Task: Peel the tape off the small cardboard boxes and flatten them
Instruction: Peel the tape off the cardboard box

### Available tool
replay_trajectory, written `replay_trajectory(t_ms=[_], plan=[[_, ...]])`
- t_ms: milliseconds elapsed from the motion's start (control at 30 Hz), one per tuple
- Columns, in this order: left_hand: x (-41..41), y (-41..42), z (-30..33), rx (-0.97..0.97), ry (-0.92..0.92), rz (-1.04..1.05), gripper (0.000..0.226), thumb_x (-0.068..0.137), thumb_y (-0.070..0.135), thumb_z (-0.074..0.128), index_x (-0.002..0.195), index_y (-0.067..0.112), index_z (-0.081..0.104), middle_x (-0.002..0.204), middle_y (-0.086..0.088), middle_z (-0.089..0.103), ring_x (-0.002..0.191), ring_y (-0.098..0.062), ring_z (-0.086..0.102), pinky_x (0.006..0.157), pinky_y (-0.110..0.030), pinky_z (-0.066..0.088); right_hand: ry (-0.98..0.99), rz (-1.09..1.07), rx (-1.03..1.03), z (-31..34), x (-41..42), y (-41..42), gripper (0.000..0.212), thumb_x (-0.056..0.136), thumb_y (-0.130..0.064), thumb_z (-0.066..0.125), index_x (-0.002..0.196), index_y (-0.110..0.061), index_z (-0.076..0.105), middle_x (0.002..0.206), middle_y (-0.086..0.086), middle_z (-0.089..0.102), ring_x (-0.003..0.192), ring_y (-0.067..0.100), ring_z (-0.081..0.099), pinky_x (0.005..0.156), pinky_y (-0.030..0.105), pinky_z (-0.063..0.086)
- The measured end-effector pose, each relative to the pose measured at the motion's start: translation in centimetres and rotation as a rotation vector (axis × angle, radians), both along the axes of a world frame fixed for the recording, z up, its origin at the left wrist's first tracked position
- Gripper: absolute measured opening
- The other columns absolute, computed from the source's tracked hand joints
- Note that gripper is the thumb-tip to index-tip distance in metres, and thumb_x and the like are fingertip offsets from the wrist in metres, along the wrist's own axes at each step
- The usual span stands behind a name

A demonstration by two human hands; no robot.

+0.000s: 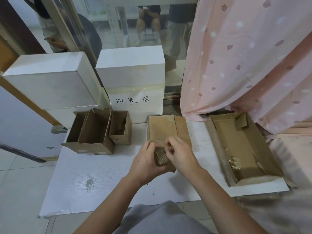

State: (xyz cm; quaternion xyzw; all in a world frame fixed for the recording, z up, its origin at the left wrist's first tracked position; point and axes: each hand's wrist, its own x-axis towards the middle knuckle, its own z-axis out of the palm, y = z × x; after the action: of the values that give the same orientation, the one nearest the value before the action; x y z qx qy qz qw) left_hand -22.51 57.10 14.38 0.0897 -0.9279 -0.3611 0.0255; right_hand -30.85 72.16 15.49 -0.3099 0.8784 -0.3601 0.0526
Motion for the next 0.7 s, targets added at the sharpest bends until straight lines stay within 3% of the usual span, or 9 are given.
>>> replay_trajectory(t_ms=[133, 267, 367, 467, 567, 700], plan=[[0.3, 0.4, -0.4, 0.041, 0.035, 0.03, 0.072, 0.065, 0.07, 0.085, 0.119, 0.036, 0.051, 0.114, 0.025, 0.044, 0.103, 0.0, 0.053, 0.073, -0.015, 0.043, -0.08, 0.066, -0.09, -0.3, 0.6, -0.2, 0.025, 0.095, -0.015, 0.063, 0.112, -0.032, 0.068, 0.096, -0.019, 0.063, 0.096, 0.006, 0.058, 0.084, 0.025, 0.048], [0.7, 0.5, -0.8, 0.083, 0.053, 0.074, 0.074, 0.064, 0.072, 0.084, 0.122, 0.037, 0.052, 0.118, 0.025, 0.046, 0.108, 0.002, 0.054, 0.077, -0.02, 0.048, -0.235, 0.067, -0.148, -0.3, 1.0, 0.1, 0.029, 0.101, -0.024, 0.058, 0.126, -0.036, 0.065, 0.101, -0.017, 0.073, 0.108, 0.005, 0.061, 0.096, 0.028, 0.048], [0.8, 0.6, -1.0, 0.075, 0.053, 0.073, 0.075, 0.065, 0.075, 0.082, 0.122, 0.037, 0.051, 0.122, 0.026, 0.044, 0.109, 0.0, 0.055, 0.075, -0.021, 0.05, -0.255, -0.098, -0.247, -0.5, 1.1, 0.0, 0.031, 0.09, -0.013, 0.073, 0.119, -0.024, 0.068, 0.103, -0.02, 0.068, 0.1, 0.003, 0.065, 0.093, 0.031, 0.053], [0.7, 0.6, -1.2, 0.031, 0.076, 0.066, 0.07, 0.071, 0.062, 0.084, 0.126, 0.034, 0.05, 0.126, 0.029, 0.037, 0.112, 0.0, 0.053, 0.074, -0.026, 0.052, -0.178, -0.153, -0.107, -1.0, 0.8, -0.1, 0.029, 0.084, -0.023, 0.08, 0.112, -0.021, 0.074, 0.113, -0.015, 0.056, 0.11, 0.006, 0.051, 0.099, 0.024, 0.043], [0.8, 0.7, -1.6, -0.006, 0.101, 0.064, 0.063, 0.074, 0.049, 0.085, 0.125, 0.033, 0.051, 0.123, 0.033, 0.032, 0.113, -0.002, 0.053, 0.07, -0.024, 0.047, -0.11, -0.139, -0.04, -1.4, 0.7, 0.0, 0.017, 0.084, -0.027, 0.079, 0.1, -0.02, 0.078, 0.106, -0.011, 0.057, 0.107, 0.011, 0.045, 0.095, 0.026, 0.041], [0.9, 0.4, -1.6, -0.013, 0.152, 0.05, 0.065, 0.072, 0.044, 0.086, 0.123, 0.039, 0.046, 0.128, 0.036, 0.031, 0.122, -0.001, 0.05, 0.074, -0.024, 0.05, -0.021, -0.125, -0.018, -1.0, 1.0, -0.2, 0.01, 0.091, -0.019, 0.069, 0.086, -0.017, 0.06, 0.093, -0.01, 0.052, 0.09, 0.012, 0.05, 0.078, 0.03, 0.045]])
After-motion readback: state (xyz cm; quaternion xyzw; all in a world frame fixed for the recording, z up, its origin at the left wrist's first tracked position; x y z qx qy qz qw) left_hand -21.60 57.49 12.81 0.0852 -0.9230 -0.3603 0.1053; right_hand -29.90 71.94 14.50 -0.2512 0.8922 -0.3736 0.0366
